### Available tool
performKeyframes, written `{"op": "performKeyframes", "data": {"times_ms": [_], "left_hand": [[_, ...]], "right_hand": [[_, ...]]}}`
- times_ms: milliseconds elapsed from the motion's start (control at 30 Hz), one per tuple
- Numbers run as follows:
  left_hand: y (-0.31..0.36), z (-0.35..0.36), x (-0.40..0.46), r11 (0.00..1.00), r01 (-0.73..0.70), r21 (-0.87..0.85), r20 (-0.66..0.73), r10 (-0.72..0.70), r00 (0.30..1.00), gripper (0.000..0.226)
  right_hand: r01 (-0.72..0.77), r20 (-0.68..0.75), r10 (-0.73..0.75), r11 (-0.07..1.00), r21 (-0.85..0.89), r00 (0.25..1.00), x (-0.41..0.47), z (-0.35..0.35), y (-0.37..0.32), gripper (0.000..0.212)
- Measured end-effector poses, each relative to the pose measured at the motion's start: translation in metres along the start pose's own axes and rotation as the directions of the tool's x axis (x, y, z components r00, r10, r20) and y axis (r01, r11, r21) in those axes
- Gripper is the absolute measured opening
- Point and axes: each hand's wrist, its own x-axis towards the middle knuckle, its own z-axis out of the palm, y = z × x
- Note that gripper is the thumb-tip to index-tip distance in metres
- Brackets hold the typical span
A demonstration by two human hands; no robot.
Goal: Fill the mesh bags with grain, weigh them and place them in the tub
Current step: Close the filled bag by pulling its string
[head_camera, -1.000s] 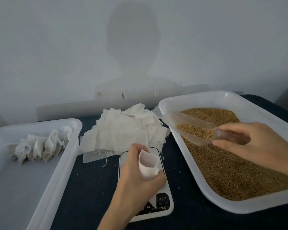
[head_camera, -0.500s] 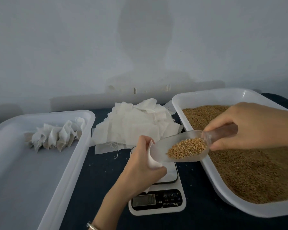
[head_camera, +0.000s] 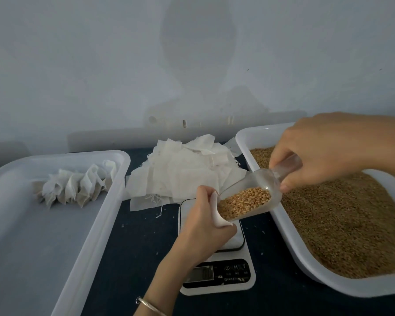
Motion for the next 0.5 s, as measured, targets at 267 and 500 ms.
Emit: {"op": "performKeyframes", "data": {"times_ms": [267, 500], "left_hand": [[-0.004, 0.002, -0.003, 1.0, 0.002, -0.027, -0.017, -0.002, 1.0, 0.048], [-0.008, 0.002, -0.007, 0.993, 0.033, -0.116, -0.038, -0.037, 0.999, 0.04]], "right_hand": [[-0.067, 0.004, 0.069, 0.973, -0.222, 0.998, 0.013, -0.011, -0.023, 0.021], [-0.092, -0.086, 0.066, 0.934, -0.346, 0.994, 0.013, -0.018, -0.039, 0.022]]}}
